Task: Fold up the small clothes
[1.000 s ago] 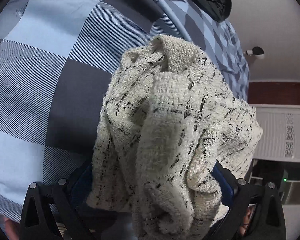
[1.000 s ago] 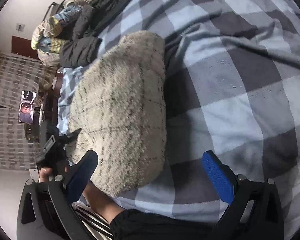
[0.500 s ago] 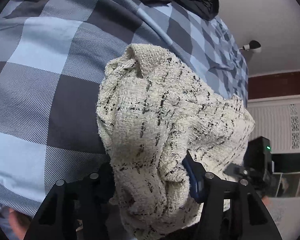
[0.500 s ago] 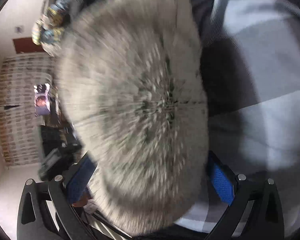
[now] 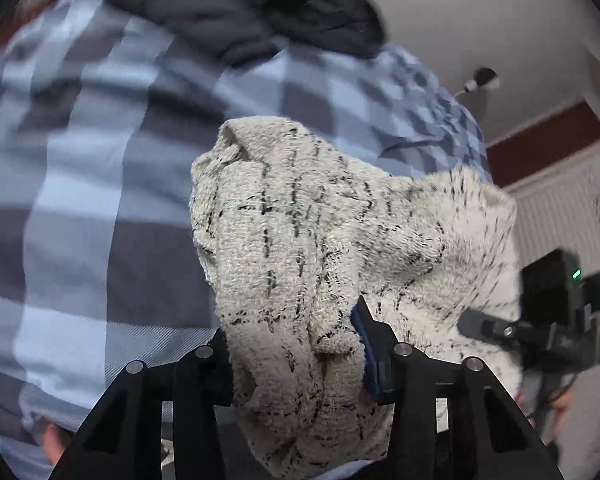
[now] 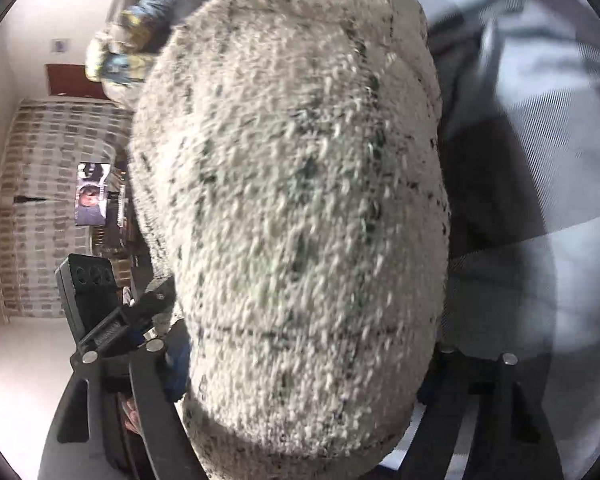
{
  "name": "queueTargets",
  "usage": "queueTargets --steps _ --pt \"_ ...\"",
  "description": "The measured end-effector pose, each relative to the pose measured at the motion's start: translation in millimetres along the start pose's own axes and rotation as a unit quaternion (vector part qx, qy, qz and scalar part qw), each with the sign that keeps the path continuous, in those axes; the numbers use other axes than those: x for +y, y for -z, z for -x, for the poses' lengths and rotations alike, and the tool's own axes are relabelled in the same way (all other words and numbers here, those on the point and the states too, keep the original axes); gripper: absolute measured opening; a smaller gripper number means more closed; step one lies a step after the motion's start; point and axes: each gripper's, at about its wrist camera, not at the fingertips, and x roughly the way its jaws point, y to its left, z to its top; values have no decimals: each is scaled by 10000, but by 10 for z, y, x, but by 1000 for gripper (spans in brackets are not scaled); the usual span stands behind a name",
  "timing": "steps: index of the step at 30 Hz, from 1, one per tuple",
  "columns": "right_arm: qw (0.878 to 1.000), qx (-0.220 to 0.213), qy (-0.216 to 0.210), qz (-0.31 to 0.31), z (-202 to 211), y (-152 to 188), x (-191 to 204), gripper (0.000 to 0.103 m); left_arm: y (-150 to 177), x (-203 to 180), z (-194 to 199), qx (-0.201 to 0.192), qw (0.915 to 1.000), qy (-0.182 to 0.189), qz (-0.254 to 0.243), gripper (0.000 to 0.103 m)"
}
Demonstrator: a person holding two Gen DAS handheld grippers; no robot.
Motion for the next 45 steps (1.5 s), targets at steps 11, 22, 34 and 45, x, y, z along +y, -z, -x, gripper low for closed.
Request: queueTargets --steps 11,22,34,45 --pt "9938 -305 993 -391 210 118 -386 76 13 -435 -673 -163 9955 -620 -700 45" --pt "9871 -737 1078 -927 381 396 -368 89 106 -534 -55 -1191 9768 -1251 -1263 54" --pt "9450 -2134 2118 1287 1197 1357 771 91 888 -633 1561 -2783 9254 -1665 -1964 103" --pt "9169 -2270 2815 1692 957 1335 404 102 852 -592 959 -1713 9314 -2477 -2043 103"
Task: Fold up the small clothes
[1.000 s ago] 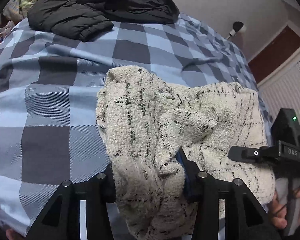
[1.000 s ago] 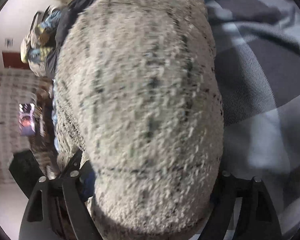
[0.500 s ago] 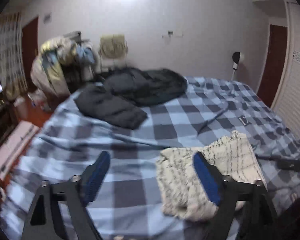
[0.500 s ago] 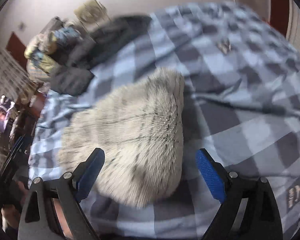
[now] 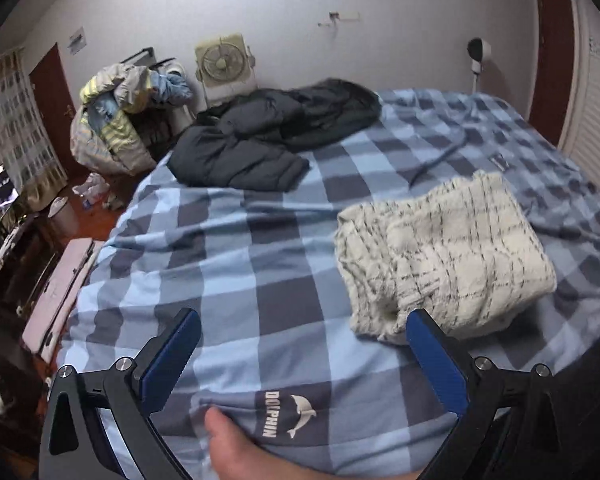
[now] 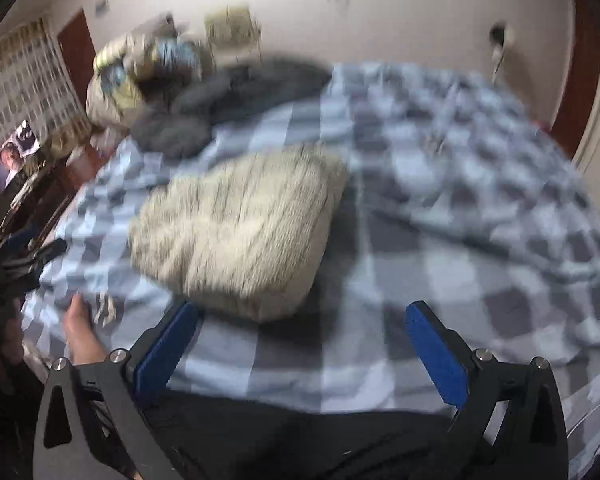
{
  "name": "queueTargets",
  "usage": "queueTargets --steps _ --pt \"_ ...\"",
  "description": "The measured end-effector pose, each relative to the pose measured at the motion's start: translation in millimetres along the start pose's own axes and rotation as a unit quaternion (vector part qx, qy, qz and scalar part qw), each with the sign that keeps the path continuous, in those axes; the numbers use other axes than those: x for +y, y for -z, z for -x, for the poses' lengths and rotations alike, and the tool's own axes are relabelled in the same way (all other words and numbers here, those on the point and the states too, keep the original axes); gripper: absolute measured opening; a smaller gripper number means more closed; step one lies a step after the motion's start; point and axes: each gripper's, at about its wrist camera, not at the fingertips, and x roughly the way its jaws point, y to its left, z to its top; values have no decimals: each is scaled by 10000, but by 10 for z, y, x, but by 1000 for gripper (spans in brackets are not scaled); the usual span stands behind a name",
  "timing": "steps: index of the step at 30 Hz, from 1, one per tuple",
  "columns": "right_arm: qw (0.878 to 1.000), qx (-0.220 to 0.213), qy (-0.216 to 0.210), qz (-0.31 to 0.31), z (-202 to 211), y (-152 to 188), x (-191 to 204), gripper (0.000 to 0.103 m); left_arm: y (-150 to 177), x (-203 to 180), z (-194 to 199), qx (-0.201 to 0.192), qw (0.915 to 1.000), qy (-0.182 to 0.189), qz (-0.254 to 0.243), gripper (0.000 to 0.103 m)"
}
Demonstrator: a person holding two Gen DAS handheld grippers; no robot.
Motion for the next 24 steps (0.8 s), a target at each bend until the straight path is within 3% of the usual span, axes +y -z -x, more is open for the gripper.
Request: queueTargets --steps 2,5,8,12,17,24 --pt "9995 277 32 169 -98 -44 62 102 6 9 -18 17 10000 57 -6 103" --pt "9979 -73 88 631 -72 -75 260 102 26 18 1 -30 9999 158 26 103" --pt "9953 -120 297 914 -96 -48 367 102 34 -32 31 -103 9999 82 -92 103" --pt "9958 -333 289 799 -11 -39 329 102 27 -110 39 -129 9994 82 -297 103" --pt "9986 -144 125 495 -64 -82 213 102 24 -108 3 -38 9996 25 -295 103" --pt "9981 -146 93 595 -41 -65 244 102 33 -65 -30 44 9998 17 -189 103"
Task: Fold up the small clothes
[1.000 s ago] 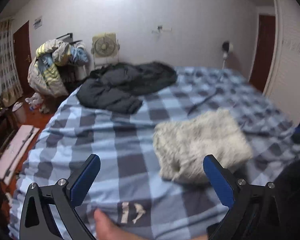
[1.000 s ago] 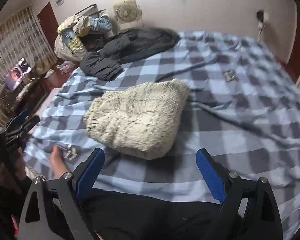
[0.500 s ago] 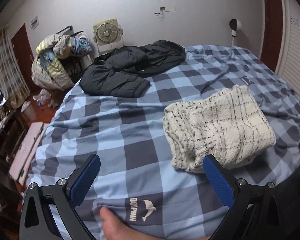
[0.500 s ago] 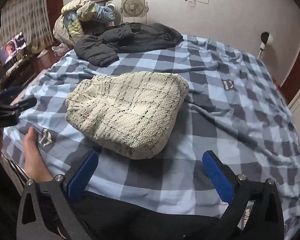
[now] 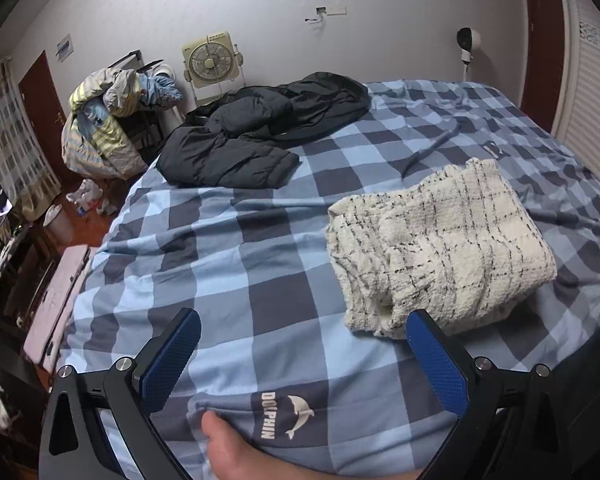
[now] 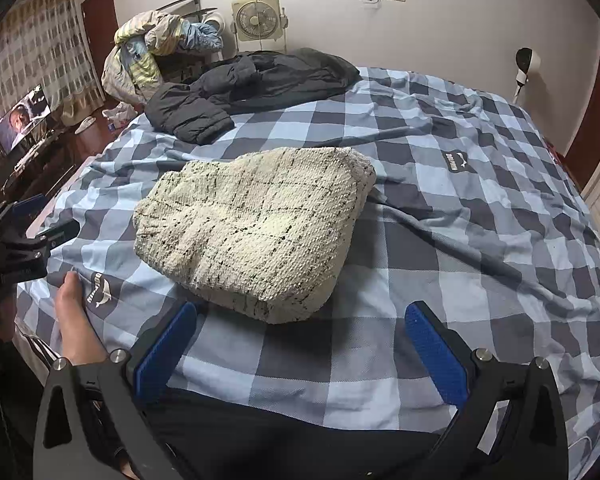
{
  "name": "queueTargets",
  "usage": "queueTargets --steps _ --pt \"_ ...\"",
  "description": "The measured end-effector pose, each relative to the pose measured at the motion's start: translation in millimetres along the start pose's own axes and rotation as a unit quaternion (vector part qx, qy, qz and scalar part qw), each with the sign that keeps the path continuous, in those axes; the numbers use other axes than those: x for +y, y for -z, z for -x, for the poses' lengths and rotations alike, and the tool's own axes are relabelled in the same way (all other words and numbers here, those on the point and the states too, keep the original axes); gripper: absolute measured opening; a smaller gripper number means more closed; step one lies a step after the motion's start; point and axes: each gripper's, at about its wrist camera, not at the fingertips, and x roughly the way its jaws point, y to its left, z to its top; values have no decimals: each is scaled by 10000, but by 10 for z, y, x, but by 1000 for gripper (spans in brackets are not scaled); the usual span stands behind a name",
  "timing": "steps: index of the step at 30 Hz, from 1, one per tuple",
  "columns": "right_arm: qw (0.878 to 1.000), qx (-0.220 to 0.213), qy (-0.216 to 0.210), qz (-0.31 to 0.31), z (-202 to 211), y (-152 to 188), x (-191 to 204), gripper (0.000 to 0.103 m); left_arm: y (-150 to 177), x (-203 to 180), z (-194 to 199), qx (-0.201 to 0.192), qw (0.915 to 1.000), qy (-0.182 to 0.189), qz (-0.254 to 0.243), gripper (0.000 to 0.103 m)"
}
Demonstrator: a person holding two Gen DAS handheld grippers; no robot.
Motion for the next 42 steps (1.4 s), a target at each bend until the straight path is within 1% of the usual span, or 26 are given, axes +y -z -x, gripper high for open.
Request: queueTargets --steps 12,42 --pt "10000 78 -18 -21 2 -3 7 102 0 -4 -8 19 10000 13 -4 103" --pt "10000 86 -14 -31 11 -1 21 102 0 -5 -3 17 10000 22 -10 103"
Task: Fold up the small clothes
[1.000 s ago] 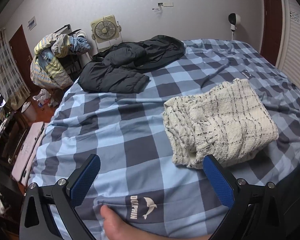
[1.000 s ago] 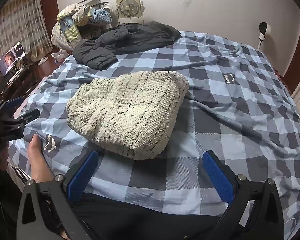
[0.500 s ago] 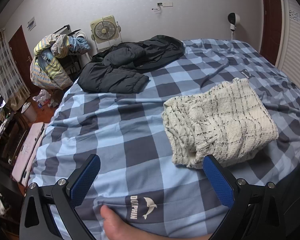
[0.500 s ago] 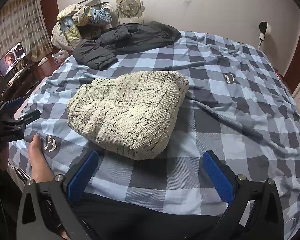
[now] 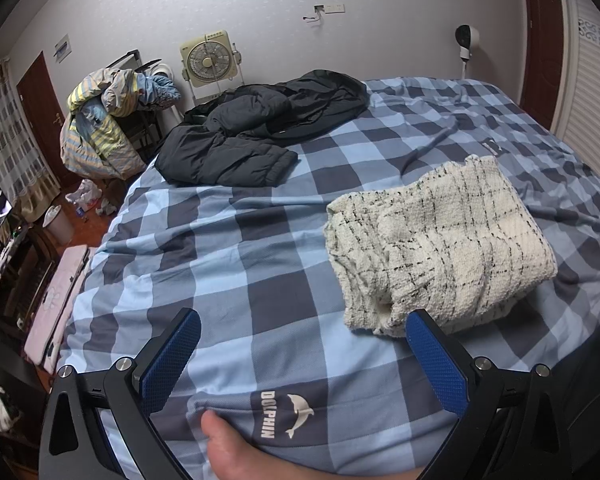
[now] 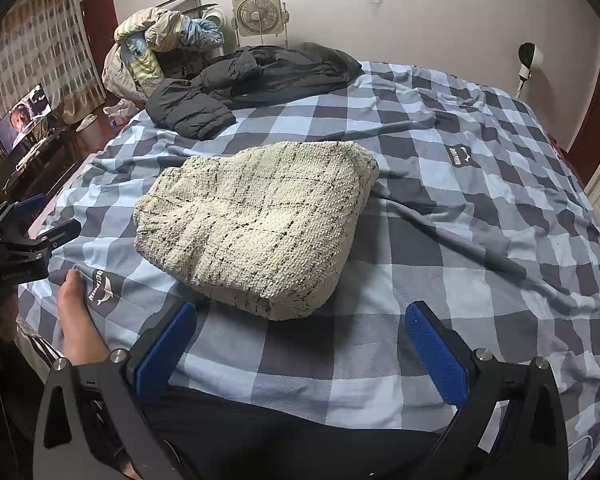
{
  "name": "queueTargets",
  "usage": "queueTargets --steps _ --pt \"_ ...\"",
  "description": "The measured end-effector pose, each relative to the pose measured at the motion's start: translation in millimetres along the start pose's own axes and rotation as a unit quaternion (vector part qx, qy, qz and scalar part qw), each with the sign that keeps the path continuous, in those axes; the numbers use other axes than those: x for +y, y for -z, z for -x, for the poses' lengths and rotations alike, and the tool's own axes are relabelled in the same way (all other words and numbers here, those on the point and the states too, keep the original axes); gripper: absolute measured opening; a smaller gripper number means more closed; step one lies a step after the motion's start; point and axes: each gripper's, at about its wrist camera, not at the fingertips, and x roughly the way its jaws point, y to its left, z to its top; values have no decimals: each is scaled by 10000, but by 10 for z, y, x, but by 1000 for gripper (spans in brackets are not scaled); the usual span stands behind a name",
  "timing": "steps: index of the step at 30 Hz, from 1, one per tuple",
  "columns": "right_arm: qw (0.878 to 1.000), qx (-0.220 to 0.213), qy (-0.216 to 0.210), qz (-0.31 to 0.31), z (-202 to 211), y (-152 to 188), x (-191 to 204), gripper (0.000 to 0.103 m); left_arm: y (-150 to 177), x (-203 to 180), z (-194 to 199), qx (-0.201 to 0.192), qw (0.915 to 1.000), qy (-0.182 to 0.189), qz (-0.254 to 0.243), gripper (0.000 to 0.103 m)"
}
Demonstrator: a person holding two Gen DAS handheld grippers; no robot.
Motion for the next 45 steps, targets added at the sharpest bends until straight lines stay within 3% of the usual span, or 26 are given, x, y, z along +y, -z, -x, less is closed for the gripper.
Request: queueTargets --steps 45 --pt "10000 4 9 -40 0 -2 6 102 -21 94 -8 2 9999 -83 102 103"
